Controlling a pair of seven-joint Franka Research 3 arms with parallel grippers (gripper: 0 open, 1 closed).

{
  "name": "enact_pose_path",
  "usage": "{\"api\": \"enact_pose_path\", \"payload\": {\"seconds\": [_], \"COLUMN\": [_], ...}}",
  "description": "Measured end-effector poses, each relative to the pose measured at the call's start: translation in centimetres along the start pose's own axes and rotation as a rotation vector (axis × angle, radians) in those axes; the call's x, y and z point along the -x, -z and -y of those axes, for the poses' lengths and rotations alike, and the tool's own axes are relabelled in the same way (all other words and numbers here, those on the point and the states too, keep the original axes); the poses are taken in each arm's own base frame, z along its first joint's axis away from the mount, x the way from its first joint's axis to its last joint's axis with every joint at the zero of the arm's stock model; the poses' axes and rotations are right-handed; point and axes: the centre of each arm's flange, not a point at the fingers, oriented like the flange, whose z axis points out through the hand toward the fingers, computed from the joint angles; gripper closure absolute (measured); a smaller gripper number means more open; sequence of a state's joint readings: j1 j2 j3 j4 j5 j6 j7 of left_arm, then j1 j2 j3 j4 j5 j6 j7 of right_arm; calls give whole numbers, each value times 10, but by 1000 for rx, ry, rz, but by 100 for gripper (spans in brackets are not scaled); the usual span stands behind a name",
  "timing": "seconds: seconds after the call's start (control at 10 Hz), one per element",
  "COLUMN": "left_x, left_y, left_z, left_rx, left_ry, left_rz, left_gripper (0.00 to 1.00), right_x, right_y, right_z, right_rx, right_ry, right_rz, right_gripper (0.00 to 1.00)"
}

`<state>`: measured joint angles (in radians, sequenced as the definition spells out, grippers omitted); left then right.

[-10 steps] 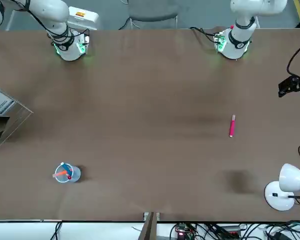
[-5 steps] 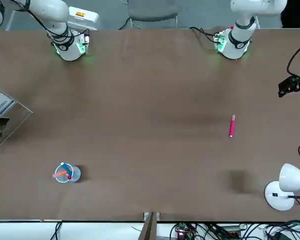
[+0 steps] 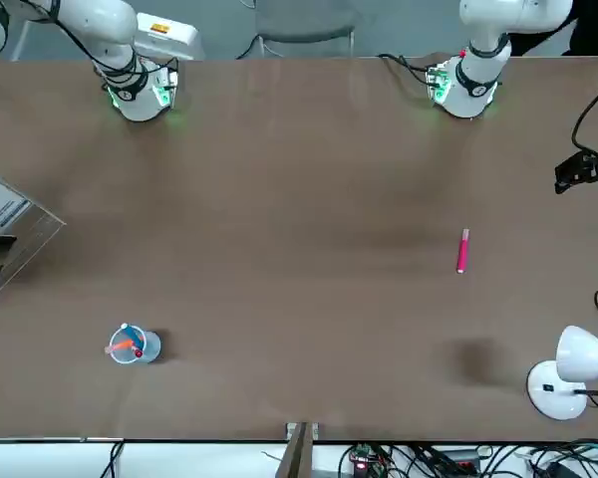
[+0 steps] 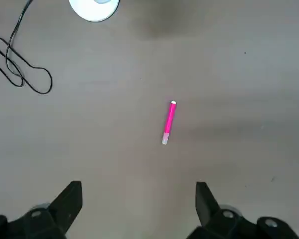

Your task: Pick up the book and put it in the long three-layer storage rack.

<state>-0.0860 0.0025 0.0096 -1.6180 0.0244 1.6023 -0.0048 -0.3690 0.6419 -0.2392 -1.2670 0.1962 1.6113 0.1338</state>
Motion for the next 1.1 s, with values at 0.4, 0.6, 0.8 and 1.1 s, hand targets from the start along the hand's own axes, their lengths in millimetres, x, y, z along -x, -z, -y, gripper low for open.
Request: {"api": "enact_pose_path", "payload": {"seconds": [0.4, 0.6, 0.8, 1.1], "left_x": [0, 0, 0, 0], "left_y": [0, 0, 0, 0], "left_z": [0, 0, 0, 0], "left_rx": [0, 0, 0, 0], "left_ry": [0, 0, 0, 0], "left_rz": [0, 0, 0, 0], "left_gripper": [0, 0, 0, 0], "right_x": [-2, -2, -3, -4], "right_y": [1, 1, 2, 2], "right_z": [1, 0, -1, -3], "right_rx": [-2, -2, -2, -2], "right_ry": [34, 52, 71, 81], "right_rz": [-14, -18, -25, -26], "right_gripper": [82, 74, 63, 50]}}
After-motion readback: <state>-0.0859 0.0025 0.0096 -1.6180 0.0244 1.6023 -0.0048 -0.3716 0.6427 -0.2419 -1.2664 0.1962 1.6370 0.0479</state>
